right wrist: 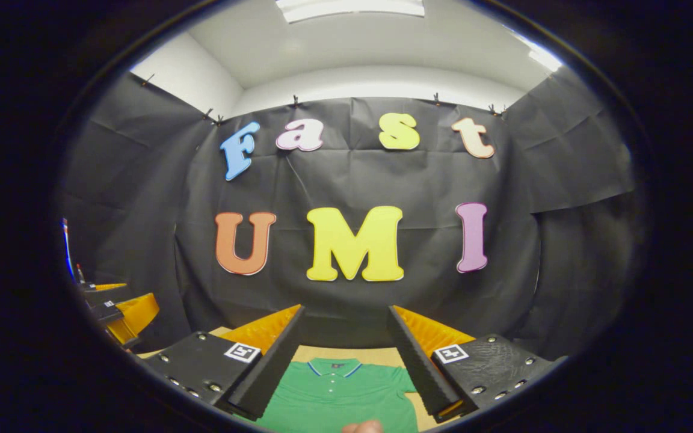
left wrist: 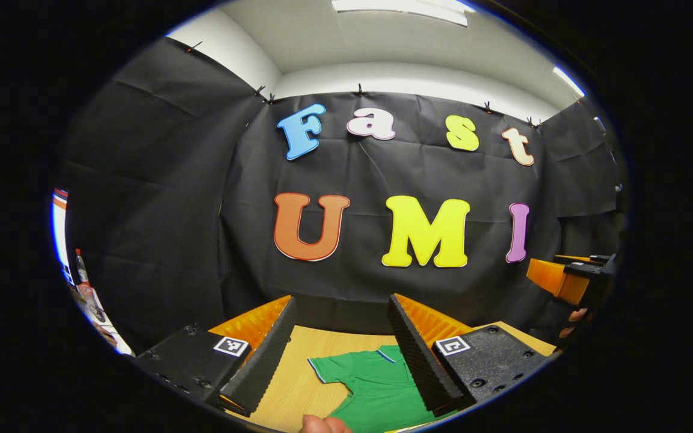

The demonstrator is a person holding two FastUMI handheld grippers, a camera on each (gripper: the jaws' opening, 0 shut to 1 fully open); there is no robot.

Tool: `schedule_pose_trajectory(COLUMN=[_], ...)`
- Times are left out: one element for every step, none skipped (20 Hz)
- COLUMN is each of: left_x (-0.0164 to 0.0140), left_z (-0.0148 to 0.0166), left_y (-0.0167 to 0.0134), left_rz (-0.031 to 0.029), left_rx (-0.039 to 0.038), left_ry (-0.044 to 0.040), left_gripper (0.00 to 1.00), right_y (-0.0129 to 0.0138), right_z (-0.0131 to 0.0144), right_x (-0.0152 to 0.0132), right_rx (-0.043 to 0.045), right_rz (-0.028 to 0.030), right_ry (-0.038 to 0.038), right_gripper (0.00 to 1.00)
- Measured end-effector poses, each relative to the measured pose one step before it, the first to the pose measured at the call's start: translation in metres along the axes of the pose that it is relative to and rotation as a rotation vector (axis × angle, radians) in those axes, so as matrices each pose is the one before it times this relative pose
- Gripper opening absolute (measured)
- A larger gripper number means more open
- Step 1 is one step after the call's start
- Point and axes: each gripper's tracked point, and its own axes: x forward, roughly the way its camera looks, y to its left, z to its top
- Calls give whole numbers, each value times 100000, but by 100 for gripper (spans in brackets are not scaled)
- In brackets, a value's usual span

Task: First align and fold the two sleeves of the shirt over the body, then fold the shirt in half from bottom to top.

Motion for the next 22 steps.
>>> schedule_pose_trajectory(left_x=[118, 175, 418, 558, 446, 519, 580, 533, 468, 462, 363, 519, 328, 413, 420, 363, 374, 499, 374, 432, 389, 369], left_z=[-126, -149, -61, -106, -144, -271, -480, -504, -457, -427, -378, -354, -298, -470, -508, -221, -46, -75, -108, -207, -351, -298], left_y=[-132, -180, -192, -323, -268, -308, -217, -352, -276, -288, -177, -322, -214, -206, -333, -373, -344, -312, -323, -323, -485, -311], left_rz=[-114, -121, -148, -113, -240, -83, -188, -141, 161, 125, 449, 408, 431, 256, -158, 65, -253, 9, -126, -175, -348, -590], left_rx=[-183, -101, 8, 86, 196, 152, -53, -183, -168, -114, 153, 437, 637, 746, 819, 382, 142, 245, 544, 475, 427, 179], left_ry=[119, 82, -272, -275, -166, 383, 707, 994, 967, 1119, 897, 914, 697, 804, 1371, 941, 496, 199, 279, 521, 967, 802], left_gripper=[97, 97, 97, 97, 97, 97, 97, 97, 97, 97, 97, 97, 97, 97, 97, 97, 97, 97, 97, 97, 97, 97], right_y=[-499, -686, -821, -1095, -1332, -1526, -1708, -1411, -1349, -1046, -860, -833, -962, -755, -916, -1162, -962, -873, -815, -341, -59, -28], right_z=[27, -144, -241, -403, -599, -918, -1065, -1630, -2164, -2617, -2811, -2691, -2723, -2125, -1952, -1775, -1372, -1182, -788, -772, -669, -598], right_x=[359, 714, 1006, 1162, 1609, 1801, 2104, 2439, 2540, 2452, 2753, 2840, 3057, 3168, 2741, 1927, 1881, 2000, 1967, 1556, 1417, 1287], right_rx=[-1196, -1996, -2270, -2446, -1911, -960, 0, 857, 1128, 1500, 1397, 1816, 1876, 2423, 3316, 3215, 2240, 525, -349, -81, 493, -259], right_rz=[-544, -884, -512, -636, -1047, -1040, -2143, -1544, -980, -287, 539, 1265, -178, 303, -512, -1710, -1144, -1928, -2073, -1063, -537, -456], right_ry=[-118, 86, 342, 607, 993, 1284, 2553, 3426, 6108, 7081, 8598, 7849, 7574, 6271, 5577, 5005, 4065, 2868, 2185, 2737, 2026, 2006], right_gripper=[89, 89, 89, 89, 89, 89, 89, 89, 89, 89, 90, 89, 90, 90, 90, 90, 90, 91, 91, 91, 91, 91])
